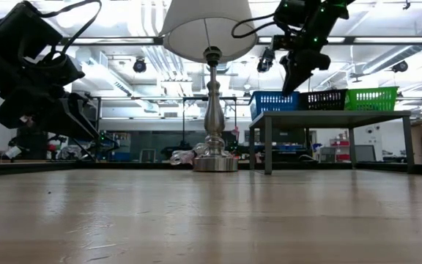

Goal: Pick & Place Office Desk Supplies
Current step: Put the blue bin on the shelf, then return to Home Position

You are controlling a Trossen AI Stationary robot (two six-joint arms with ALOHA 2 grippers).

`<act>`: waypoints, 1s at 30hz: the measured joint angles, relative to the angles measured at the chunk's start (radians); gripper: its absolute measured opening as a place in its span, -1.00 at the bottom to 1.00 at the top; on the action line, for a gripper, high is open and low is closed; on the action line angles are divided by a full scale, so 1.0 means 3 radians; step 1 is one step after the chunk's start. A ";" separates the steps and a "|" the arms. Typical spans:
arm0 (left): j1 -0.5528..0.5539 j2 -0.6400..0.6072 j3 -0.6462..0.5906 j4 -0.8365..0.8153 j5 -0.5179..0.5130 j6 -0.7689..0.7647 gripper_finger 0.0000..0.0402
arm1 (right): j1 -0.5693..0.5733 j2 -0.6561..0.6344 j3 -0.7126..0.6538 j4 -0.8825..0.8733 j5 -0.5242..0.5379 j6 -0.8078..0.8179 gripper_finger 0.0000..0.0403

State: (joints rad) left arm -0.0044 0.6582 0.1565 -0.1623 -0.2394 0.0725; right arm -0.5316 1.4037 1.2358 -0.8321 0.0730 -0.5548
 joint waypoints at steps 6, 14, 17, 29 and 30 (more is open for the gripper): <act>0.0000 0.0000 0.0000 0.0000 0.0000 0.0000 -0.29 | 0.0004 -0.0074 0.0000 0.0018 -0.0073 0.0090 -0.71; 0.0000 0.0000 0.0000 0.0000 0.0000 -0.0001 -0.29 | 0.0010 -0.0144 0.0000 0.0046 -0.0108 0.0081 -0.61; 0.0000 -0.0001 0.0000 0.0000 0.0000 -0.0001 -0.29 | 0.0013 -0.0160 -0.0001 0.0091 -0.0157 0.0081 -0.59; 0.0000 0.0000 0.0000 0.0000 0.0000 0.0000 -0.29 | 0.0162 -0.0498 -0.0001 0.0379 -0.0586 0.0297 -0.66; -0.0001 0.0000 0.0000 0.0000 0.0000 0.0000 -0.29 | 0.0188 -0.0533 -0.0001 0.0392 -0.0675 0.0366 -0.66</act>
State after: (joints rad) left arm -0.0047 0.6582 0.1566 -0.1623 -0.2394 0.0727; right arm -0.4751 1.2438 1.2354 -0.7144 -0.1296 -0.4451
